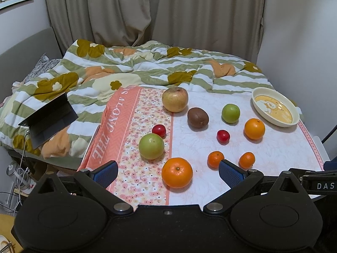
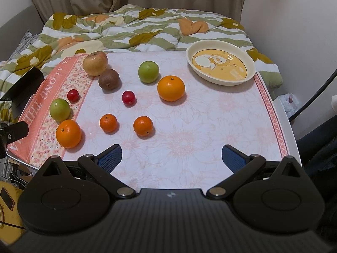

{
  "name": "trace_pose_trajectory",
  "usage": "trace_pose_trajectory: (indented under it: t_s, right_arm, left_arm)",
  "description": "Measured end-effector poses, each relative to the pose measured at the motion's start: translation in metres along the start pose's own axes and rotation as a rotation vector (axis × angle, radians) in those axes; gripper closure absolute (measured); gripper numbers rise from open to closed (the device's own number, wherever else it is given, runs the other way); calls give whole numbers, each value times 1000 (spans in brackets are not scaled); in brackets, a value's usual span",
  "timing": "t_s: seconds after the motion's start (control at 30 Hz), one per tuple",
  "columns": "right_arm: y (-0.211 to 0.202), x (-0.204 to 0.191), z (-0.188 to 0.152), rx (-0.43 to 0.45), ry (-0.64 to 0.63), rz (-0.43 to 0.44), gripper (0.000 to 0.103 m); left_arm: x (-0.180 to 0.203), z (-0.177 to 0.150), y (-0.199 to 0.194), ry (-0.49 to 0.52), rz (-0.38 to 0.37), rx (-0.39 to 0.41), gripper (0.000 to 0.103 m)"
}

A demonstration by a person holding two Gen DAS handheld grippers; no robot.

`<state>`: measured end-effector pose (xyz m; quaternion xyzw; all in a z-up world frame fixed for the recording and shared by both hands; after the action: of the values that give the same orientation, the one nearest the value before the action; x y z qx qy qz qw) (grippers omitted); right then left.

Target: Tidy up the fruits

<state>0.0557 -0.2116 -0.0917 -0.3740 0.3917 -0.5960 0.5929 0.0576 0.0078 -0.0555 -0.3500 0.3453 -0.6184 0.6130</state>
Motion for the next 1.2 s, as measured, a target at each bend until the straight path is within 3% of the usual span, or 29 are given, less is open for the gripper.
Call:
trace_pose_trajectory:
  t_s: [1.2]
  right_arm:
    - [-3,6,2,11,7,-3,0]
  left_arm:
    - [-6,3,-1,-12,-16,-2,0]
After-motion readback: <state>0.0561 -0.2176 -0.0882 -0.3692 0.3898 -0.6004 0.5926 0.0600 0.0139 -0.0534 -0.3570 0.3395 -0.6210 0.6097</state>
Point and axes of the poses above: each gripper's, at about its wrist camera, not at the fingertips, and y roughly the way its jaws point, x to its right, z to its top, the point moved 8 cm from there along y, roughly the way its jaws point, and after that the axes turned 13 degrees about -x, right-handed, at the moved point
